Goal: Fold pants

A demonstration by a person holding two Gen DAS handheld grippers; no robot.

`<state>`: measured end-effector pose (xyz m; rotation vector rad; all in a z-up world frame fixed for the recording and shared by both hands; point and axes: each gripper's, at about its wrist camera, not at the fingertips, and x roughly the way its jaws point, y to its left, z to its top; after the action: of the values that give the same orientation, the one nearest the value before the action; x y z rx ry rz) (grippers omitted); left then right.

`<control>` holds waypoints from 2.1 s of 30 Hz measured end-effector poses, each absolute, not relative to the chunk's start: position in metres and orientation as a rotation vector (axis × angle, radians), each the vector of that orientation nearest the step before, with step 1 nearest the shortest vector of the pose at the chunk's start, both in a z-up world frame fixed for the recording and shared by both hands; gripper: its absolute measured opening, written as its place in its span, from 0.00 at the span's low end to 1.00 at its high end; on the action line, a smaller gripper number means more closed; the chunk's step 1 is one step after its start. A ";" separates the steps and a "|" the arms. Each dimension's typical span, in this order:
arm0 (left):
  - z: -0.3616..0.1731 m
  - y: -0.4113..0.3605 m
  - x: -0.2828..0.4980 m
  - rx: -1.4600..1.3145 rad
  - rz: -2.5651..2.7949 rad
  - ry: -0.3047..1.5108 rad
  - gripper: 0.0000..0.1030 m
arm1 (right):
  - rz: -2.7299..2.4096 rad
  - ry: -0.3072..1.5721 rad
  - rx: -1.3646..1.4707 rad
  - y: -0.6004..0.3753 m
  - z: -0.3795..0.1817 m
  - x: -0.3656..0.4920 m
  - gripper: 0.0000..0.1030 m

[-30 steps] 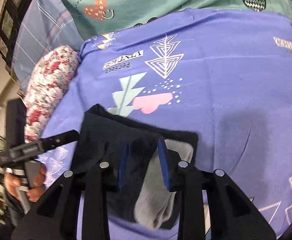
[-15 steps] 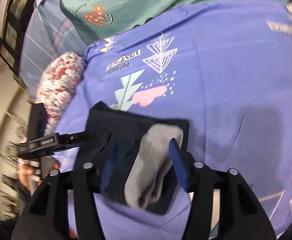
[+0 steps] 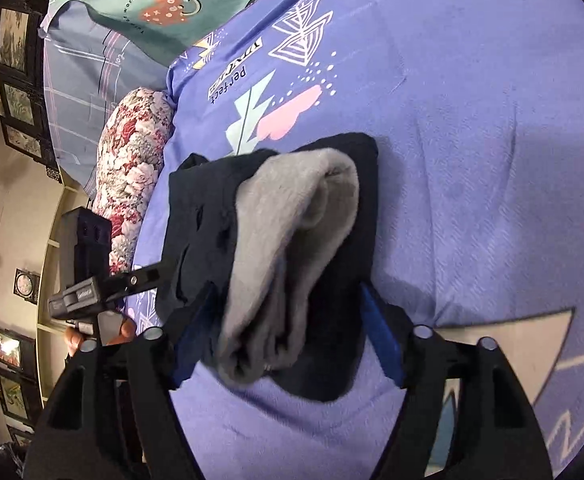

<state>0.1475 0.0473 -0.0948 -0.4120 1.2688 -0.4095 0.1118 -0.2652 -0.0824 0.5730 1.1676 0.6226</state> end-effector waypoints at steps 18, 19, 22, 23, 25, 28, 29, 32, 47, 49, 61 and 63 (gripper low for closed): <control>-0.098 0.037 0.163 -0.431 -0.437 1.268 0.61 | 0.652 1.177 0.569 -0.262 -0.089 0.121 0.63; -0.098 0.038 0.163 -0.439 -0.430 1.264 0.57 | 0.652 1.170 0.573 -0.258 -0.090 0.123 0.60; -0.095 0.040 0.162 -0.449 -0.421 1.251 0.39 | 0.646 1.180 0.560 -0.247 -0.089 0.128 0.45; -0.092 0.041 0.162 -0.446 -0.424 1.245 0.34 | 0.650 1.179 0.555 -0.245 -0.084 0.129 0.41; -0.079 0.042 0.159 -0.440 -0.432 1.224 0.30 | 0.666 1.162 0.518 -0.242 -0.070 0.130 0.38; -0.041 0.043 0.158 -0.415 -0.441 1.141 0.29 | 0.711 1.091 0.438 -0.232 -0.030 0.134 0.36; -0.025 0.045 0.159 -0.403 -0.445 1.098 0.29 | 0.726 1.055 0.413 -0.229 -0.012 0.139 0.36; 0.032 0.053 0.177 -0.365 -0.440 0.967 0.29 | 0.765 0.961 0.346 -0.219 0.037 0.163 0.36; 0.017 0.079 0.455 -0.278 -0.172 0.877 0.33 | 0.540 0.794 0.035 -0.121 0.033 0.446 0.45; -0.028 0.079 0.480 -0.263 -0.121 0.955 0.38 | 0.471 0.856 -0.001 -0.115 -0.008 0.467 0.50; -0.016 0.097 0.439 -0.260 0.101 0.836 0.98 | 0.283 0.724 0.032 -0.139 -0.002 0.440 0.86; 0.005 0.095 0.407 -0.254 0.105 0.784 0.98 | 0.269 0.681 0.012 -0.145 0.021 0.407 0.86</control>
<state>0.4066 0.0947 0.0055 -0.2535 0.7838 0.1046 0.4069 -0.1446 0.0209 0.0123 0.6805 0.2694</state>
